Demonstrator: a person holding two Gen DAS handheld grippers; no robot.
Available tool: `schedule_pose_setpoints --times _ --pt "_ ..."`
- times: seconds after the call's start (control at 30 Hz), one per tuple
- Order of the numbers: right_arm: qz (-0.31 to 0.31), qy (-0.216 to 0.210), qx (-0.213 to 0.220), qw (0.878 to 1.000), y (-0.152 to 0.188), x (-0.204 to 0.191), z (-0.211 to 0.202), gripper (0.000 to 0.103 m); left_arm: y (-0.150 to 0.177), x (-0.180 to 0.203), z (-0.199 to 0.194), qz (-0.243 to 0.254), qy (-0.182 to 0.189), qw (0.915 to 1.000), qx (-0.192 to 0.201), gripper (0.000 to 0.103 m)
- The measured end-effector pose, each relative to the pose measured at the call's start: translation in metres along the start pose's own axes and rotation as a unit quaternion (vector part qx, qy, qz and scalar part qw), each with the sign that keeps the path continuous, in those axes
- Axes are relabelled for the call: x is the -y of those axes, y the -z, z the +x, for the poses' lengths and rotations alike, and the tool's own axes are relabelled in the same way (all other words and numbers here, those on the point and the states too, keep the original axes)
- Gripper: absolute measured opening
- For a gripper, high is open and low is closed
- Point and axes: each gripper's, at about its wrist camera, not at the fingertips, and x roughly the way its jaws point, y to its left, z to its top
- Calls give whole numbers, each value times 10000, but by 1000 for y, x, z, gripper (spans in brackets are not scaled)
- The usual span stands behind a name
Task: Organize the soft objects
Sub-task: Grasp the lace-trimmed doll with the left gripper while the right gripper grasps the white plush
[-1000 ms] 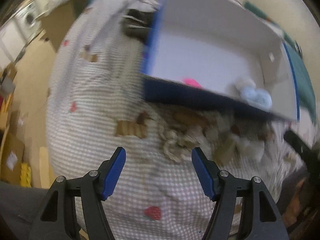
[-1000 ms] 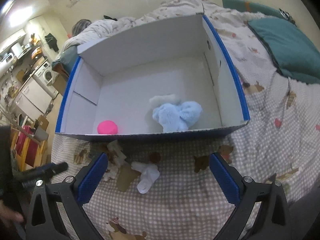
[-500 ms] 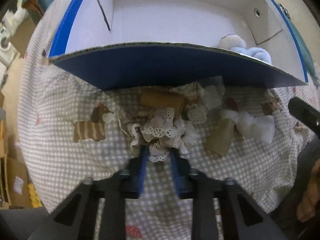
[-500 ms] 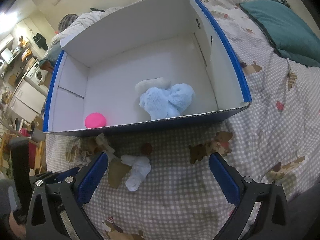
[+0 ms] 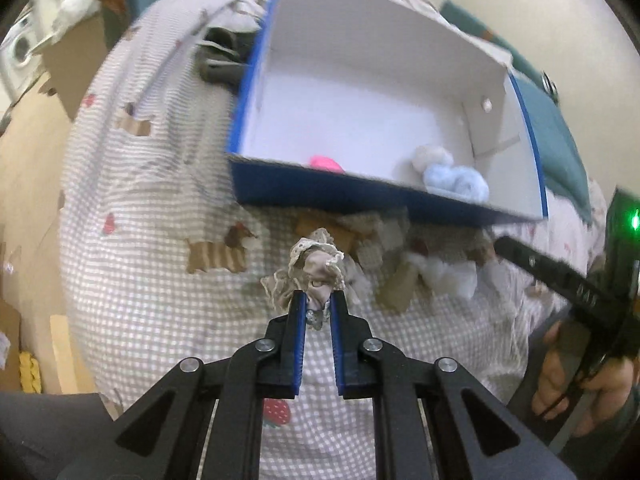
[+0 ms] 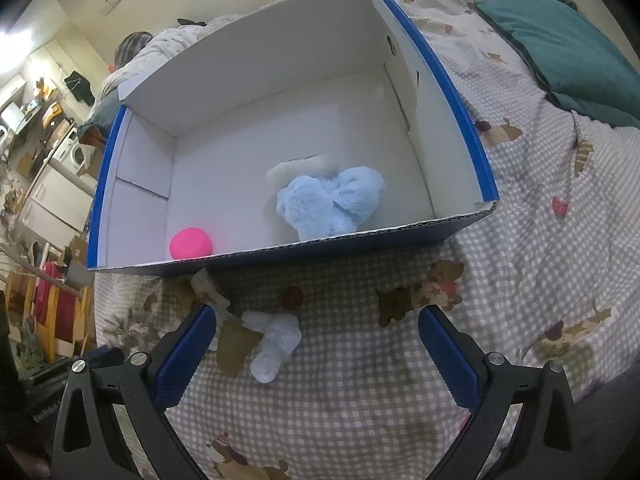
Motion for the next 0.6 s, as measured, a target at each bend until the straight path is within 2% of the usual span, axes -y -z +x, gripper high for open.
schedule_pose_setpoints --times 0.1,0.13,0.2,0.27,0.47,0.53,0.6 --pt "115 -104 -5 9999 -1 5 -2 103 -6 -13 -6 -312 -138 9993 157 11" --pt "162 -152 -27 9998 -2 7 -2 103 -7 -16 -7 -404 -286 9986 190 11" --pt "203 -214 -78 9995 -2 9 -1 103 -11 -17 -1 -540 -517 9971 107 11" --pt "89 -201 -126 9997 0 5 1 103 -10 -20 5 -649 -538 9964 8 11" --pt "-356 -158 -641 9972 7 -14 26 80 -7 -10 11 -431 -548 9976 -39 11" --pt "-426 -151 -822 9956 9 -17 34 67 -7 -5 10 -351 -540 9979 -1 11" --pt "-473 -242 -1000 9936 11 -20 42 41 -8 -1 11 -317 -532 9981 16 11"
